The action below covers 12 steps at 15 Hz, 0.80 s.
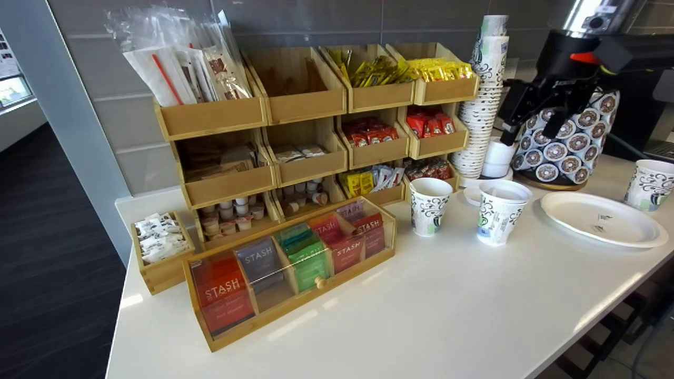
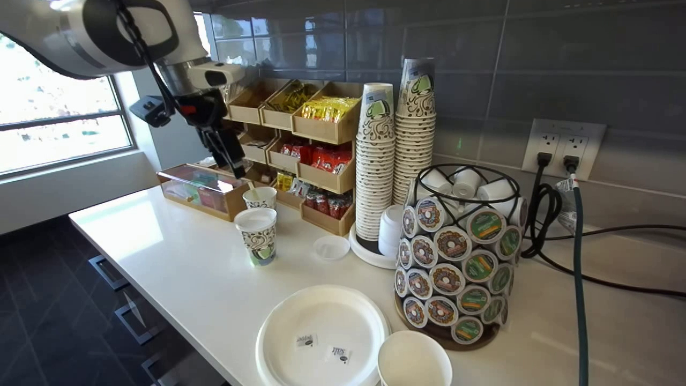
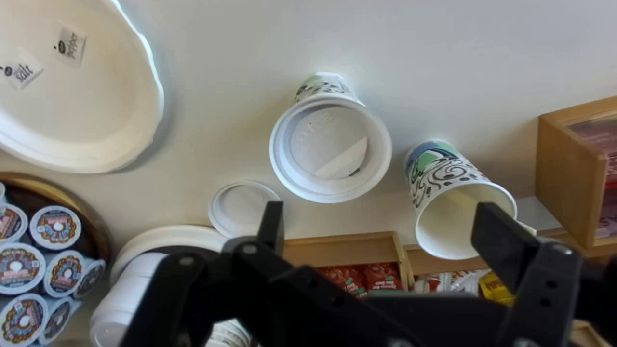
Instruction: Pick up the paper cup lid and place it upside down on the paper cup to the right
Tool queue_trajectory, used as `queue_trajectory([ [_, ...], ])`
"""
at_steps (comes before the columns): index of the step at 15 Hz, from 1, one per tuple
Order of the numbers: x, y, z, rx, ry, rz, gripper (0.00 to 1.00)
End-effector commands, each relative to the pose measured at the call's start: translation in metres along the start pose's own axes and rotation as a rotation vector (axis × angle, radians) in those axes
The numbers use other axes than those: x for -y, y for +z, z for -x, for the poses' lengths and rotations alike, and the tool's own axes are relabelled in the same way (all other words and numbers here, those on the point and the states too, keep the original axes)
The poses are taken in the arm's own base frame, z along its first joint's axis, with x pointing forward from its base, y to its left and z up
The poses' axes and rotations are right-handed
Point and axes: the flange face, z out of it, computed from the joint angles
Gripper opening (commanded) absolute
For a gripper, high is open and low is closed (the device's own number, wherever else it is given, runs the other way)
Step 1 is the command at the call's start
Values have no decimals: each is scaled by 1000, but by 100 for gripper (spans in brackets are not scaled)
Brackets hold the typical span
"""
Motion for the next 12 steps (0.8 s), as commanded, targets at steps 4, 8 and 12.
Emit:
queue_trajectory([
  [4, -25, -54, 61, -129, -177, -64, 100],
  [8, -24, -63, 58, -143, -192, -63, 100],
  [12, -28, -69, 68, -159, -217, -81, 100],
])
